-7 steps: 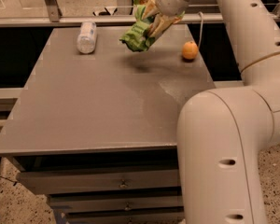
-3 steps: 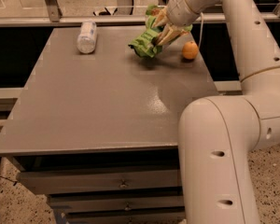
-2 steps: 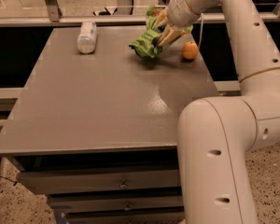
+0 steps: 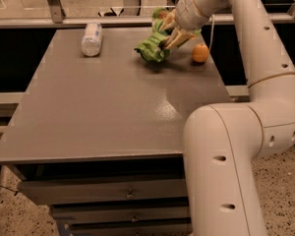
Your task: Move green rice chip bag near orange
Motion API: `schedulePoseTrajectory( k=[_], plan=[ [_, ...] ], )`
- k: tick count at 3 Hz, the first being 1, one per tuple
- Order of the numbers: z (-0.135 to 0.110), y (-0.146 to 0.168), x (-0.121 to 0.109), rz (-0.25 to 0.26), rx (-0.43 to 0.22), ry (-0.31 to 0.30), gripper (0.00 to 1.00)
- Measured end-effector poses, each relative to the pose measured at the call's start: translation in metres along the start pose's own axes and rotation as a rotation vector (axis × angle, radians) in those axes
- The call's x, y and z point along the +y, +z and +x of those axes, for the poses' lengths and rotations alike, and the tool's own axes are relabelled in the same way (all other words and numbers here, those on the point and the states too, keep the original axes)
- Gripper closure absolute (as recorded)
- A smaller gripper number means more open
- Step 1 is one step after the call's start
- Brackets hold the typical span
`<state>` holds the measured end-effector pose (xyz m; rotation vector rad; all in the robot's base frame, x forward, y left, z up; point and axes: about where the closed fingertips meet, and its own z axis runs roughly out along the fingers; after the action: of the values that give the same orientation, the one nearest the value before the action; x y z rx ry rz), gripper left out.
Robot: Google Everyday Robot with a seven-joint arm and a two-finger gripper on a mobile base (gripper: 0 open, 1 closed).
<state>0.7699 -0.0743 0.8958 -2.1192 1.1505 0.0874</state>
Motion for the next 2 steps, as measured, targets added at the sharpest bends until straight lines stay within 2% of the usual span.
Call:
schedulePoseTrajectory(
  k=[1, 2],
  plan=[
    [-0.0012, 0.0031, 0.0013, -0.007, -0.011, -0.004, 0.2],
    [-0.003, 0.0043, 0.0022, -0.012, -0.019, -0.01, 0.0]
  ],
)
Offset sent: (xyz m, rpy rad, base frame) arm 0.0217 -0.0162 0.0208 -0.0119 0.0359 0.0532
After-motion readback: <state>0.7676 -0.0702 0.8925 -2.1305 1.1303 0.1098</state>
